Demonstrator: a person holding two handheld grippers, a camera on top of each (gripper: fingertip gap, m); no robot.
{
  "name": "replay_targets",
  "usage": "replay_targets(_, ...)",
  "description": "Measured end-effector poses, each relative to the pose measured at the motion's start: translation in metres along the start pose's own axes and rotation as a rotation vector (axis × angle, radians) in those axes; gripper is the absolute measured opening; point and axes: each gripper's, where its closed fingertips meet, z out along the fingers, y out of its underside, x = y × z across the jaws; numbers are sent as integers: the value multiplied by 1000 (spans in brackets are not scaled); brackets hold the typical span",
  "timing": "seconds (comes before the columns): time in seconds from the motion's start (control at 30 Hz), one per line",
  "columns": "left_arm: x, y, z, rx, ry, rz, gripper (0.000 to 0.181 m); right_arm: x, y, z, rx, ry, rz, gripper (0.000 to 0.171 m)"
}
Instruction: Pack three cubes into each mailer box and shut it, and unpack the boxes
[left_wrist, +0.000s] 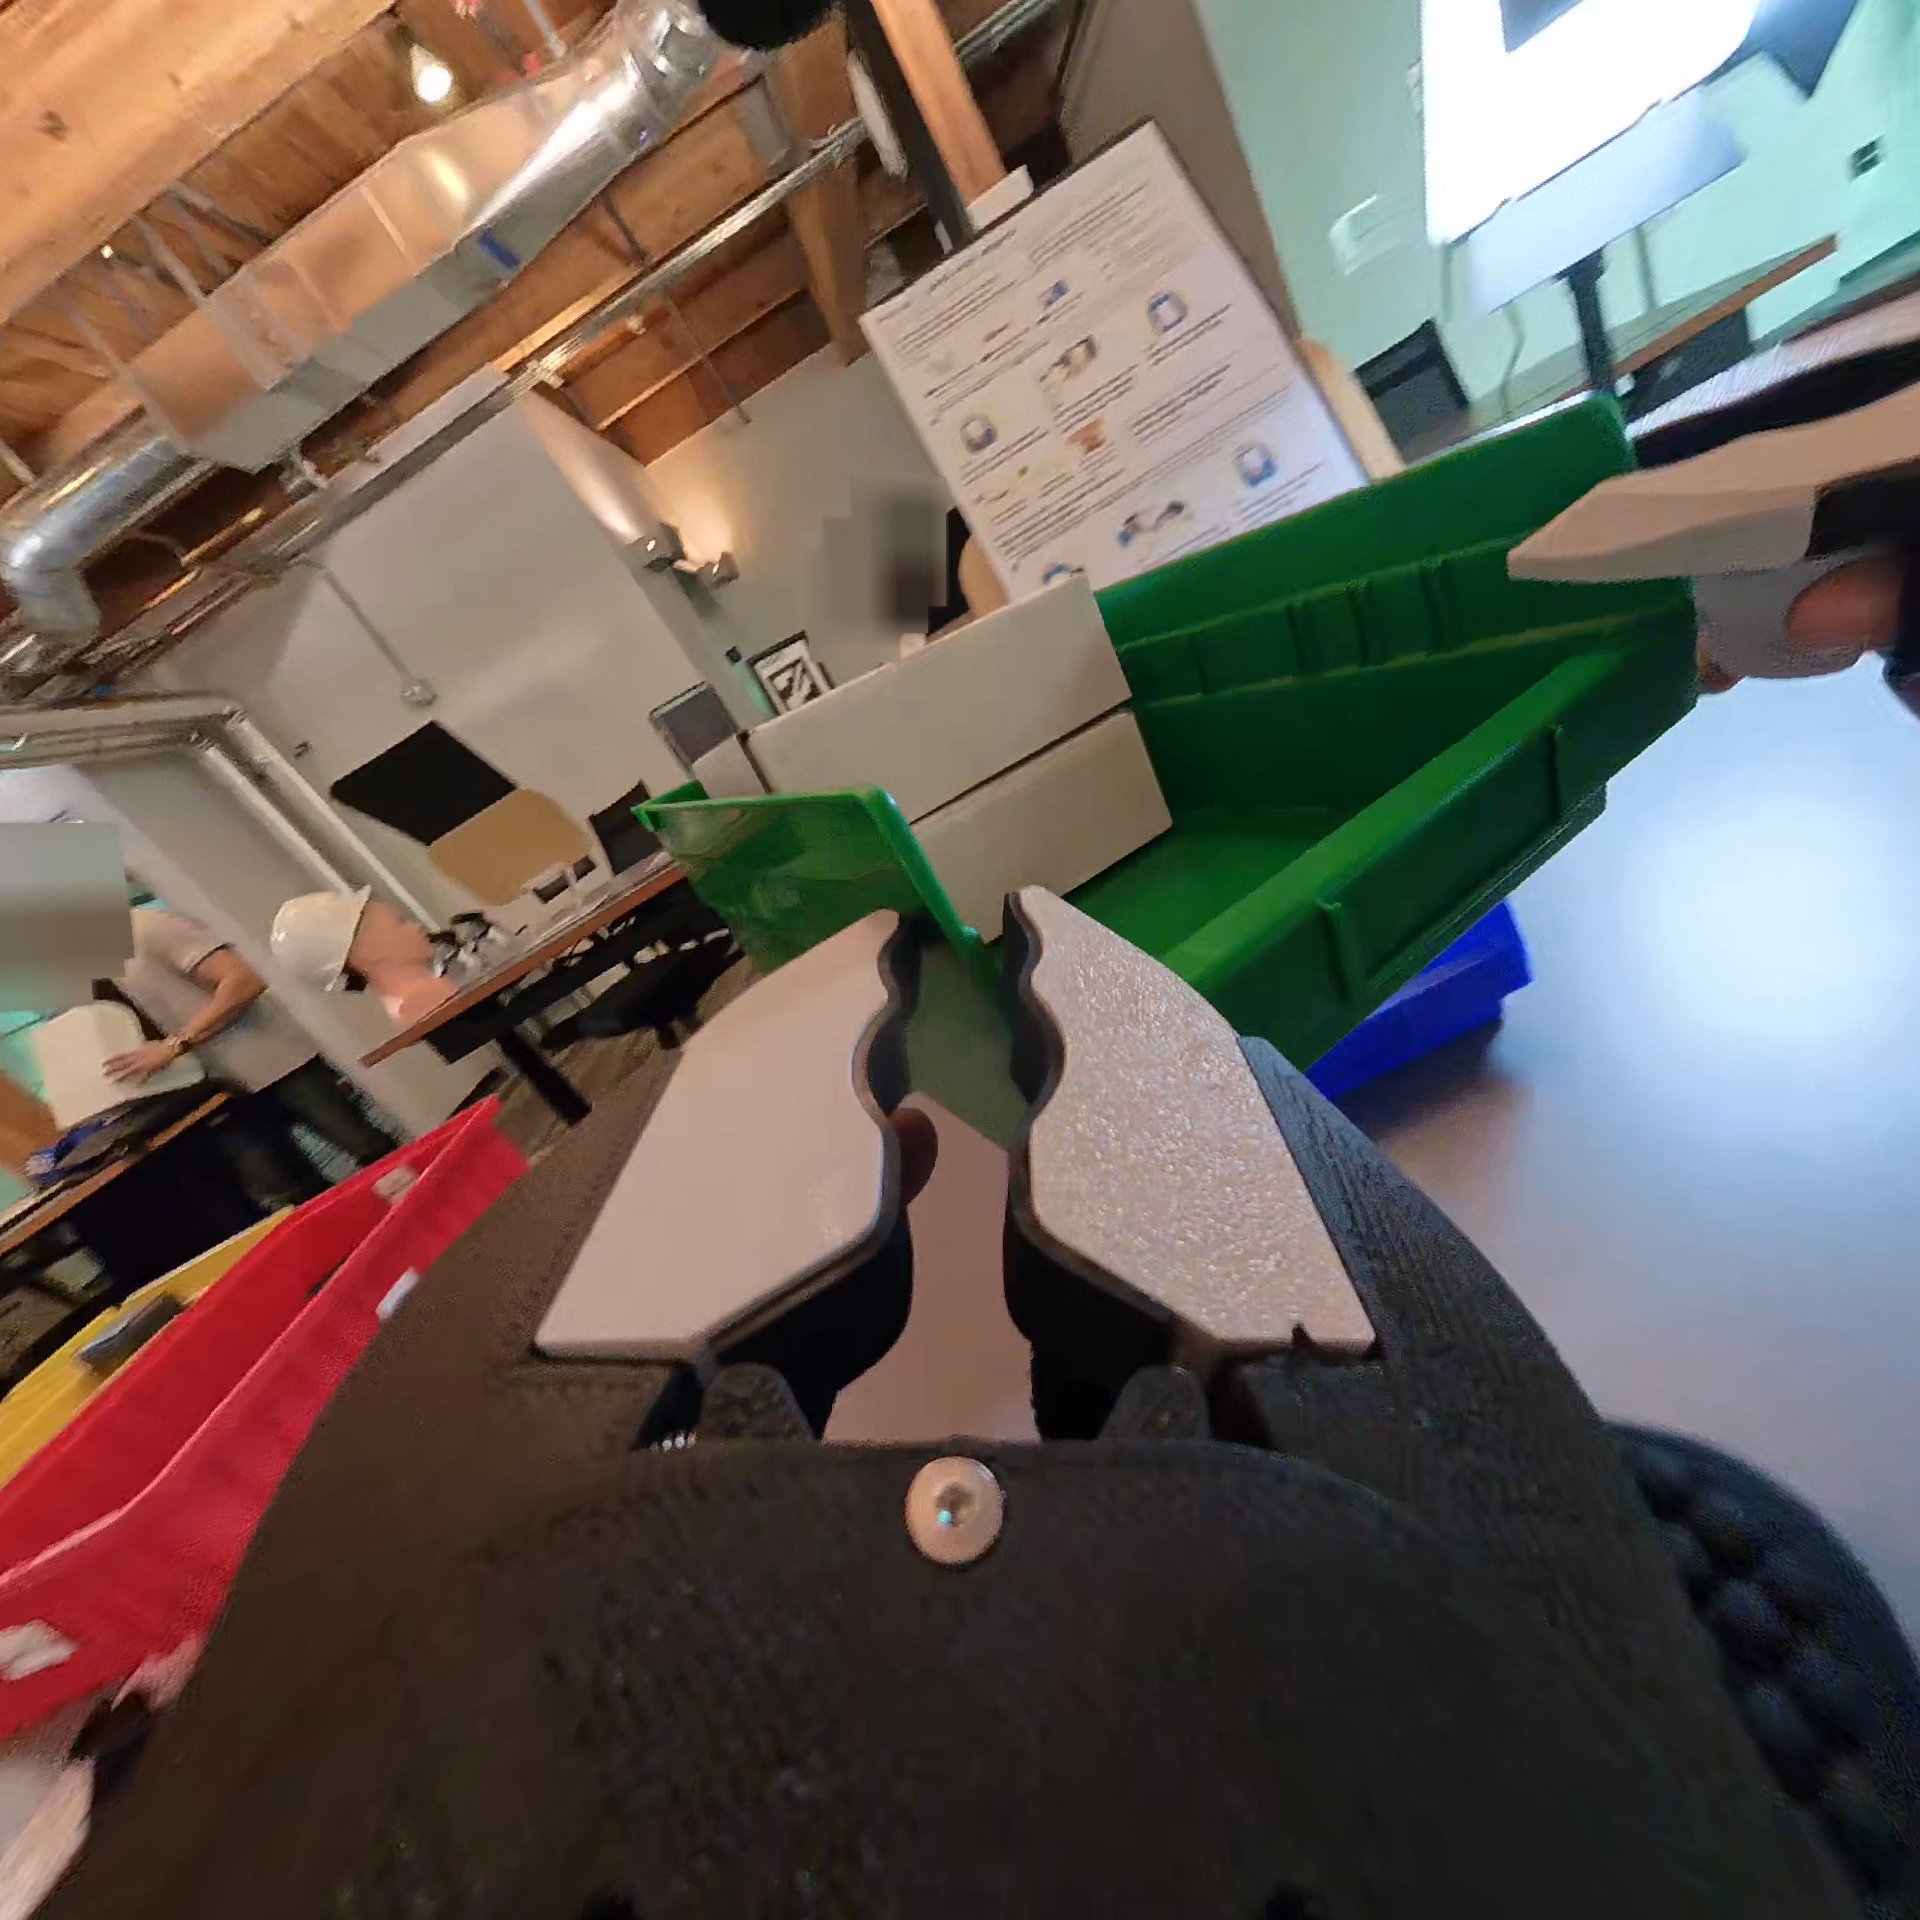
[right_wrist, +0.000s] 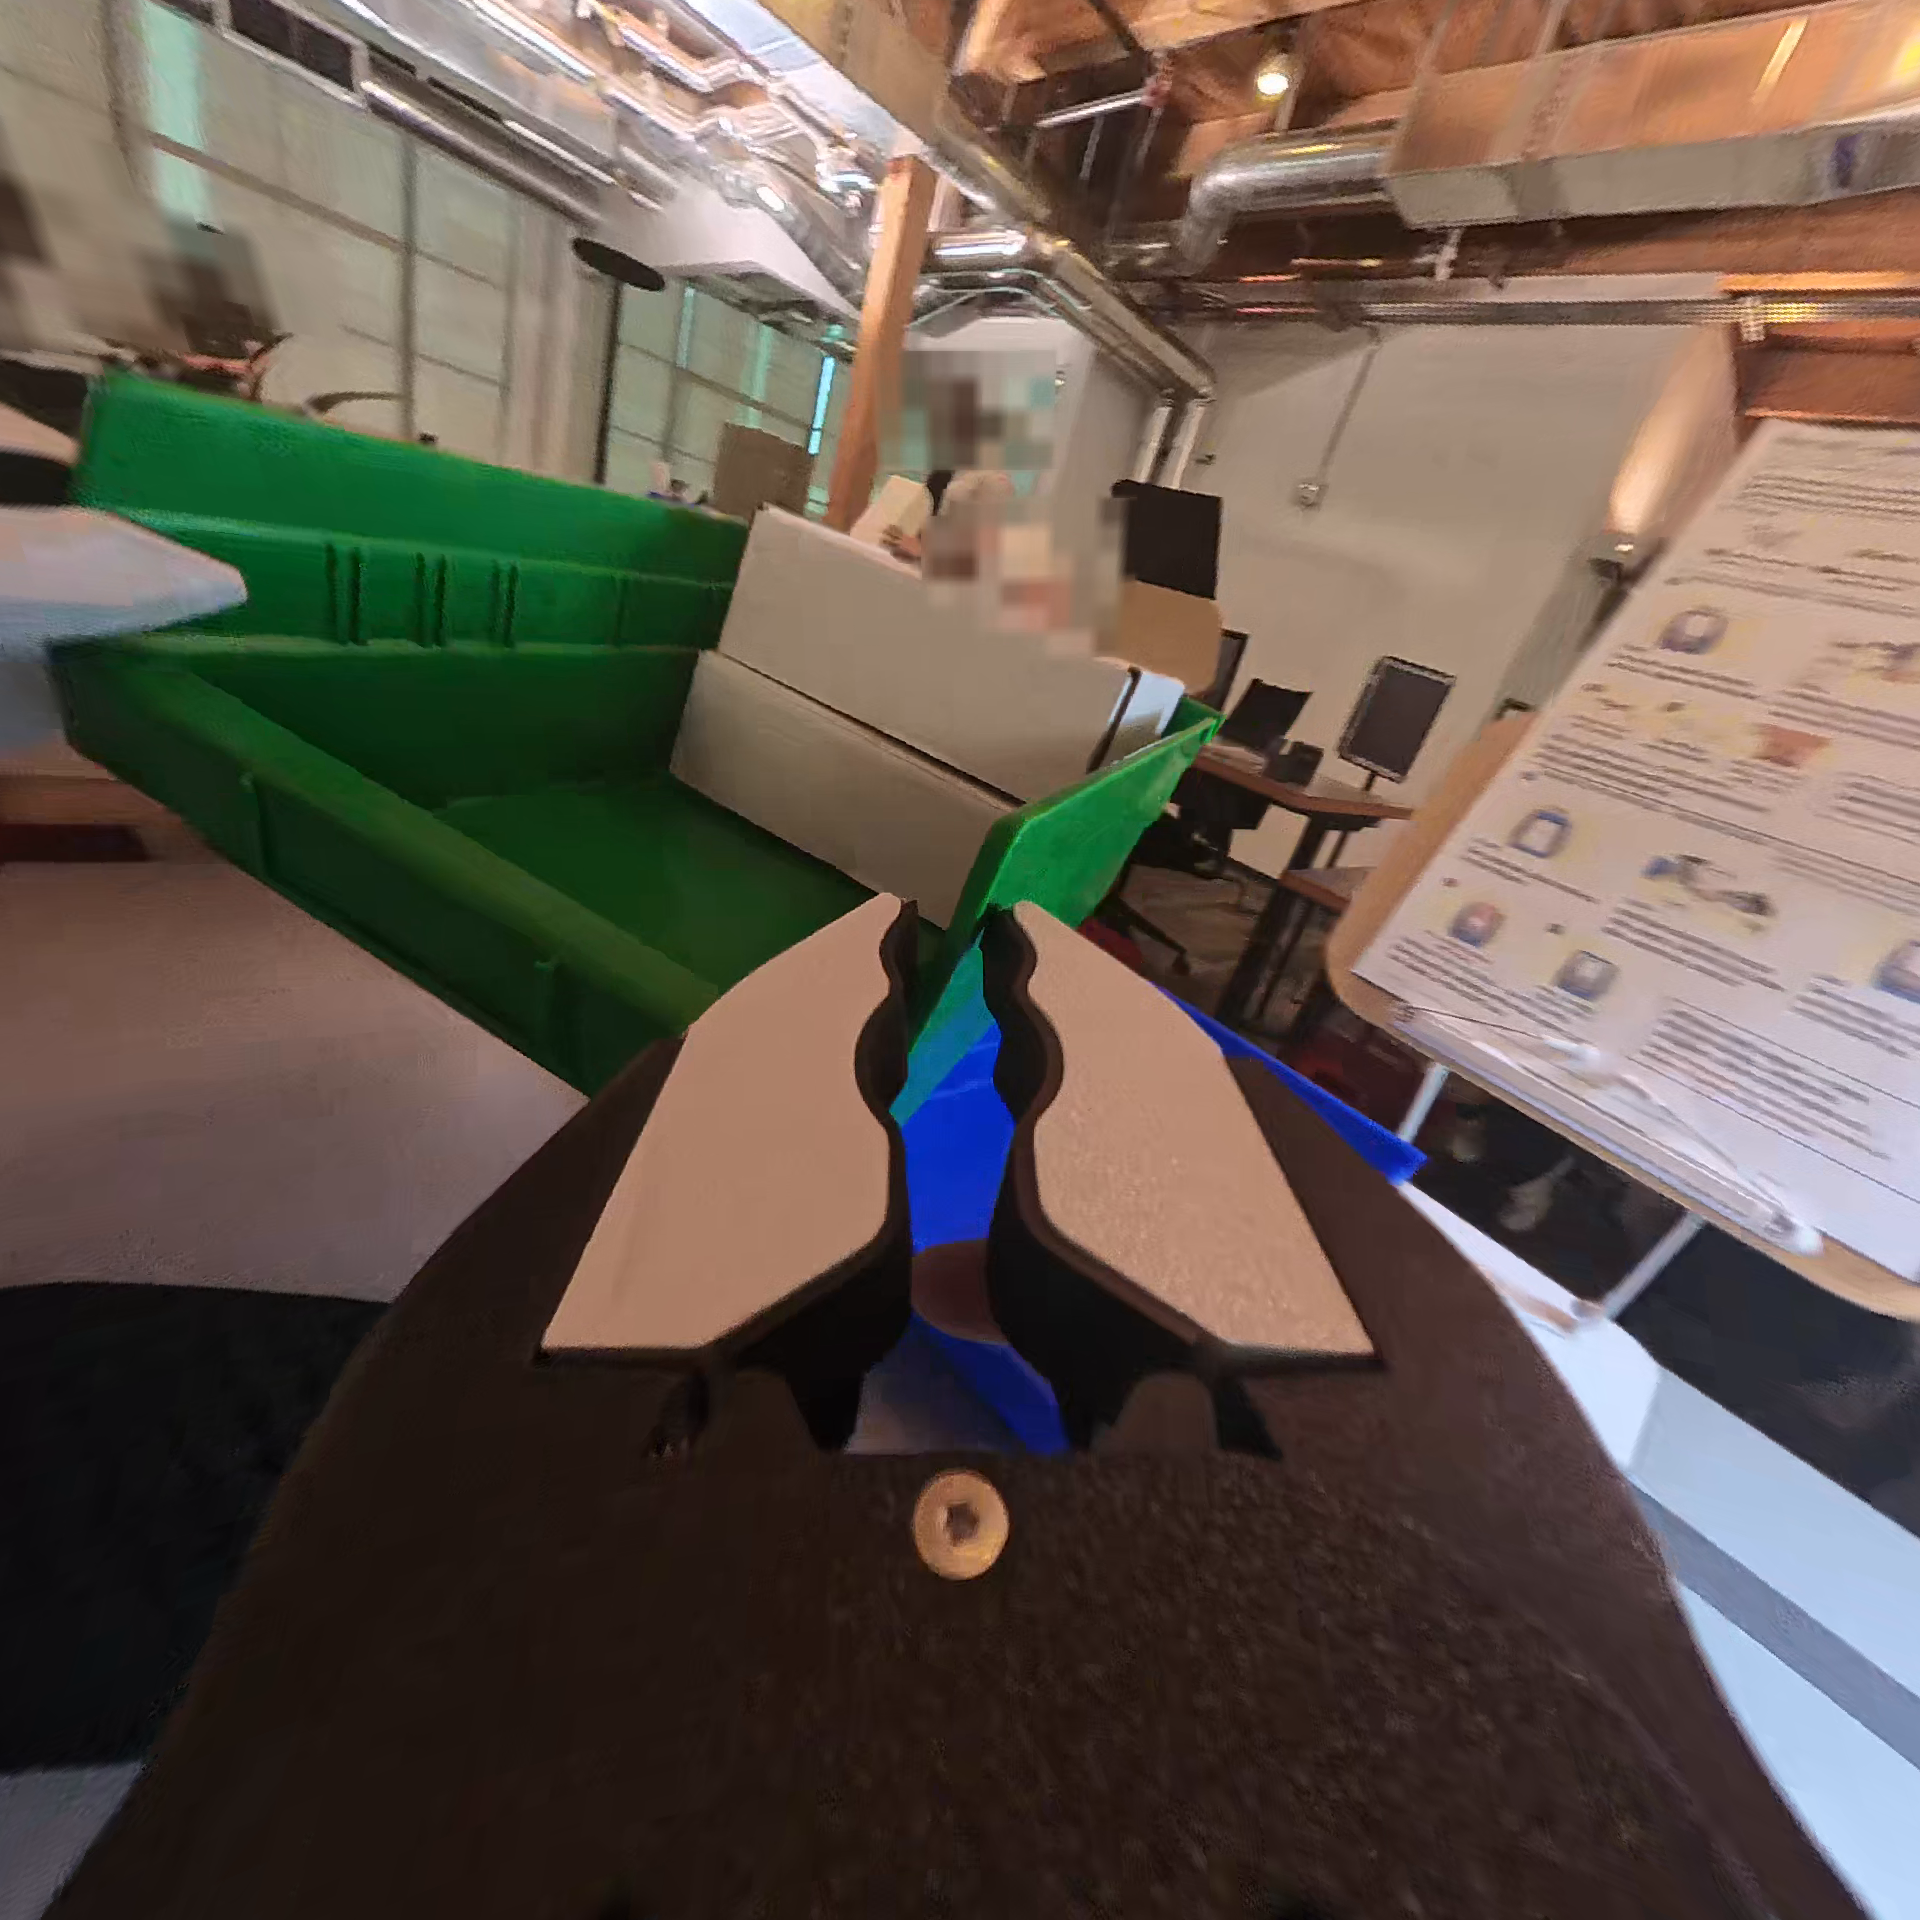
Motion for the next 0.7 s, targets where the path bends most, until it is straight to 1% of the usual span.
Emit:
replay_targets(0.03, -12, 8, -8, -28, -14, 1, 15, -14, 7, 16, 2, -35, 4, 11)
replay_targets(0.1, -27, 23, -21, -72, -37, 19, 15, -39, 22, 43, 6, -105, 72, 11)
replay_targets(0.17, -36, 41, -27, -112, -52, 22, 15, -58, 40, 61, 4, -152, 110, 11)
replay_targets(0.27, -38, 75, -24, -175, -47, 2, 15, -75, 71, 76, -37, -188, 138, 11)
replay_targets(0.37, -29, 115, -11, -231, -8, -52, 13, -79, 102, 75, -104, -202, 138, 12)
replay_targets(0.47, -13, 147, 1, -259, 42, -97, 12, -79, 127, 64, -158, -189, 107, 14)
replay_targets(0.53, -4, 161, 10, -261, 29, -81, 12, -75, 140, 58, -189, -162, 78, 16)
replay_targets(0.6, 6, 176, 20, -298, 38, -83, 13, -69, 159, 57, -273, -141, 39, 18)
replay_targets(0.7, 20, 191, 33, -355, 72, -25, 15, -58, 178, 52, -363, -210, 40, 22)
